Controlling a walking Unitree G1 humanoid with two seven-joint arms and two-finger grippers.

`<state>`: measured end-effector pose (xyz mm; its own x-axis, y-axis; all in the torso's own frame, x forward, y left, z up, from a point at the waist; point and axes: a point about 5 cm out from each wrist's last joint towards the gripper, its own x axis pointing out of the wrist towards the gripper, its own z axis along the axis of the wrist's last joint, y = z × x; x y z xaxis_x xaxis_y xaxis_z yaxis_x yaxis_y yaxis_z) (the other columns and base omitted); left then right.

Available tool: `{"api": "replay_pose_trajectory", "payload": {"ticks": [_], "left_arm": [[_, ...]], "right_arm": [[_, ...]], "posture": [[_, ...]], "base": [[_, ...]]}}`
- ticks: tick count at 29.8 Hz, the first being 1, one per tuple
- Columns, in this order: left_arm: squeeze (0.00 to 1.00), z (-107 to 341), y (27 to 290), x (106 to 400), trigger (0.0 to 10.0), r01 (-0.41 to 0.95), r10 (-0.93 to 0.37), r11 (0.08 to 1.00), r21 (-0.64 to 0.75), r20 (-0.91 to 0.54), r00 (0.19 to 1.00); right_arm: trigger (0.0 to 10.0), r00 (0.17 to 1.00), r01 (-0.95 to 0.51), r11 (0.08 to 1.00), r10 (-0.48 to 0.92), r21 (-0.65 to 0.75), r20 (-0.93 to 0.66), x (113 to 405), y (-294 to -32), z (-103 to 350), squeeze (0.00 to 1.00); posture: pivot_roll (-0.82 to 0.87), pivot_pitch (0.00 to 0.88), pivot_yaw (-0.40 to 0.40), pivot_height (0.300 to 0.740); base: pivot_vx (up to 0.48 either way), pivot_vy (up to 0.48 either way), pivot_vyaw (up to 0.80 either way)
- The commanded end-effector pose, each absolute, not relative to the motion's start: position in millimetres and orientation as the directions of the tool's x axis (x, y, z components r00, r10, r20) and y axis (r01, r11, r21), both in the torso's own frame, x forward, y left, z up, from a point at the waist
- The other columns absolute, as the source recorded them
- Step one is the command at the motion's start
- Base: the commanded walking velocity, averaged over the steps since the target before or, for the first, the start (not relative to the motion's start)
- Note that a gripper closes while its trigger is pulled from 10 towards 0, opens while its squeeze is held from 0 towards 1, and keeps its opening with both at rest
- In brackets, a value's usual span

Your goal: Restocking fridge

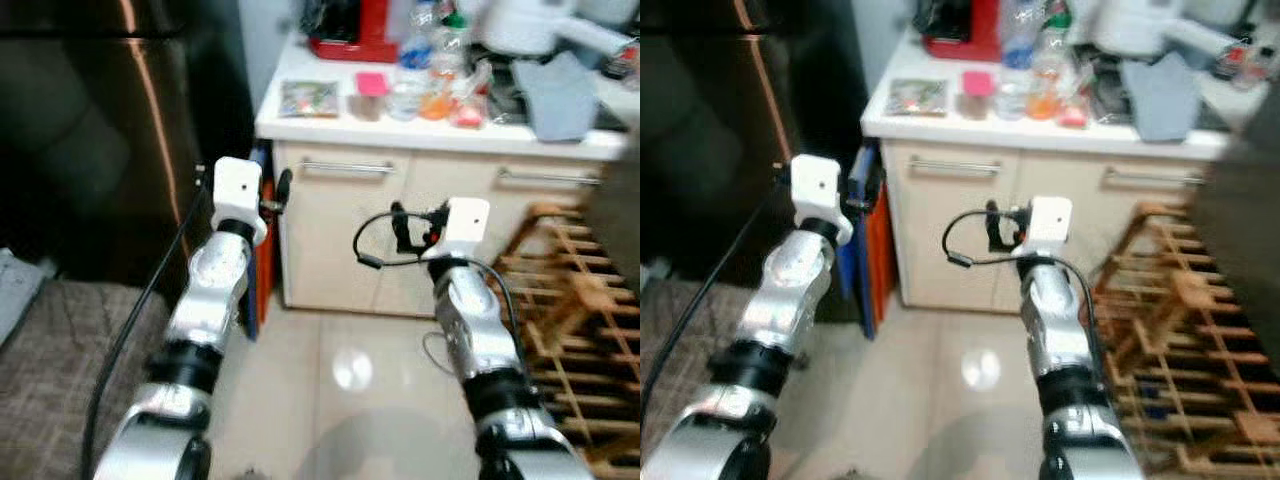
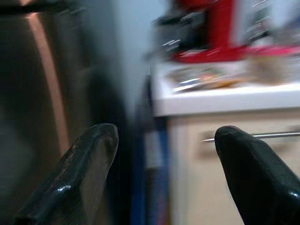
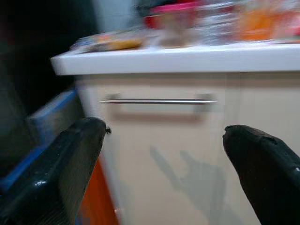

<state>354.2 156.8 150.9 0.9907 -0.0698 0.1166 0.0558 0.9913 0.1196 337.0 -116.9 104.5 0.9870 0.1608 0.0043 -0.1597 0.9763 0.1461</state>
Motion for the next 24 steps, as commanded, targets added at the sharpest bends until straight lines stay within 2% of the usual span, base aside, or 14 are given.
{"api": "replay_pose_trajectory", "payload": {"ticks": [1, 7, 12, 14, 21, 24], "left_arm": [[0.00, 154.3, 140.8, 356.3, 10.0, 0.098, -0.111, 0.989, 0.109, 0.124, 0.986], [0.00, 159.9, 135.3, 358.5, 10.0, 0.123, -0.139, 0.986, 0.117, 0.134, 0.981], [0.00, 165.3, 133.3, 362.7, 10.0, 0.146, -0.167, 0.979, 0.143, 0.141, 0.976], [0.00, 167.0, 130.0, 362.9, 10.0, 0.140, -0.173, 0.969, 0.204, 0.154, 0.973], [0.00, 159.2, 126.6, 360.1, 10.0, 0.137, -0.148, 0.986, 0.099, 0.116, 0.982], [0.00, 133.7, 141.3, 338.4, 10.0, 0.126, -0.128, 0.985, 0.117, 0.011, 0.992]], "right_arm": [[10.0, 0.991, -0.136, 0.982, 0.135, 0.129, 0.011, 338.8, -127.5, 107.9, 0.00], [10.0, 0.991, -0.136, 0.984, 0.134, 0.112, 0.029, 338.2, -125.6, 110.6, 0.00], [10.0, 0.993, -0.122, 0.987, 0.120, 0.108, 0.019, 338.9, -126.8, 110.3, 0.00], [10.0, 0.993, -0.119, 0.987, 0.116, 0.104, 0.034, 338.6, -127.5, 111.5, 0.00], [10.0, 0.991, -0.129, 0.988, 0.126, 0.079, 0.046, 336.7, -127.8, 113.4, 0.00], [10.0, 0.990, -0.138, 0.990, 0.137, 0.031, 0.045, 326.1, -136.8, 112.4, 0.00]], "posture": [[-0.08, 0.000, 0.011, 0.740], [-0.08, 0.000, 0.013, 0.740], [-0.09, 0.000, 0.016, 0.740], [-0.09, 0.000, 0.017, 0.740], [-0.09, 0.000, 0.024, 0.740], [-0.10, 0.000, 0.031, 0.740]], "base": [[0.398, 0.266, 0.00], [0.407, 0.178, 0.00], [0.473, 0.000, -0.69], [0.259, 0.000, -0.77], [0.000, 0.000, 0.00], [0.000, 0.000, 0.00]]}}
